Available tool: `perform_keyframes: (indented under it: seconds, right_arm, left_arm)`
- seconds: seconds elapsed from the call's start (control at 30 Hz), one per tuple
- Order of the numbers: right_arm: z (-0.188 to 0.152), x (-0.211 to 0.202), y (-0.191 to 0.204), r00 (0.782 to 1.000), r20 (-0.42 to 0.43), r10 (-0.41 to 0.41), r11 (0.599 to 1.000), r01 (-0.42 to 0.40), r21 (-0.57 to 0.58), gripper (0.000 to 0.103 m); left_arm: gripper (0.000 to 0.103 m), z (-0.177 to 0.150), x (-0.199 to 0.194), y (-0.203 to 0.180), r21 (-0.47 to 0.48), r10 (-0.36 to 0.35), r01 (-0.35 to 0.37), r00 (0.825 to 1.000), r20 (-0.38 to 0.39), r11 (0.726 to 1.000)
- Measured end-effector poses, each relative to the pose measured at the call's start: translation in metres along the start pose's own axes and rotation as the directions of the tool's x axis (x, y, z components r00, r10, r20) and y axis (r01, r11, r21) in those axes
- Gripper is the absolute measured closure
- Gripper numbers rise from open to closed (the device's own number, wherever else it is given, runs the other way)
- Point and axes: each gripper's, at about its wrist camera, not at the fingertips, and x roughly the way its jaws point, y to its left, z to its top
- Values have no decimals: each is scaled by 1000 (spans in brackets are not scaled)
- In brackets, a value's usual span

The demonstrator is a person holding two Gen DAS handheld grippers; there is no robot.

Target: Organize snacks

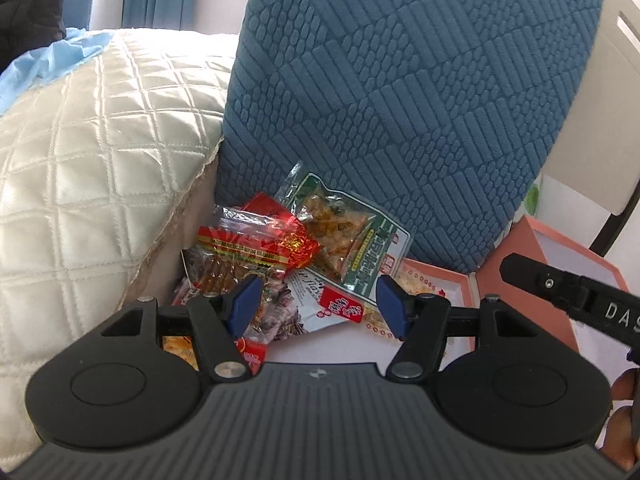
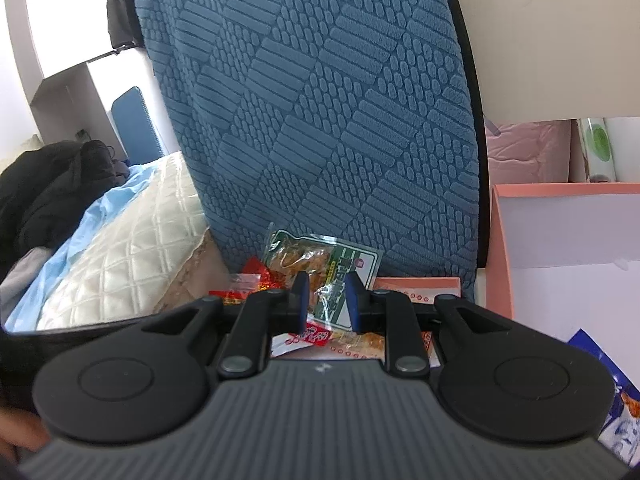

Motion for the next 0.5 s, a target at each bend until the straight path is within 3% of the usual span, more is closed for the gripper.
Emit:
perform_keyframes:
  seconds: [0.07,0.1,0.13,0.17,0.43,0.5]
  right_arm:
    - [4,7,-1,1000,-7,5,1000,-5,11,74]
    - [5,10,-1,1000,0,7,1000,-7,12,53]
    - [7,13,-1,1000,8,10,1000,-10,16,40]
    - [9,15,-2,1000,11,12,1000,-13,19,35]
    - [18,50,-9,999,-37,1,1000,0,23,35]
    - [19,62,-12,998,-63,-8,1000,9,11,19]
  left_arm:
    - [34,3,6,4,-5,15,-15,1000,-6,1000]
    - [34,4,10,6,-9,17,-17,1000,-9,1000]
    - [34,4,12,8,-15,20,-20,1000,-13,1000]
    - [34,5,16,11,-23,22,-22,1000,-18,999]
    - [32,10,44,26,-67,25,-29,998,-62,997]
    - [30,13,52,34,-107,19,-28,997,-80,994]
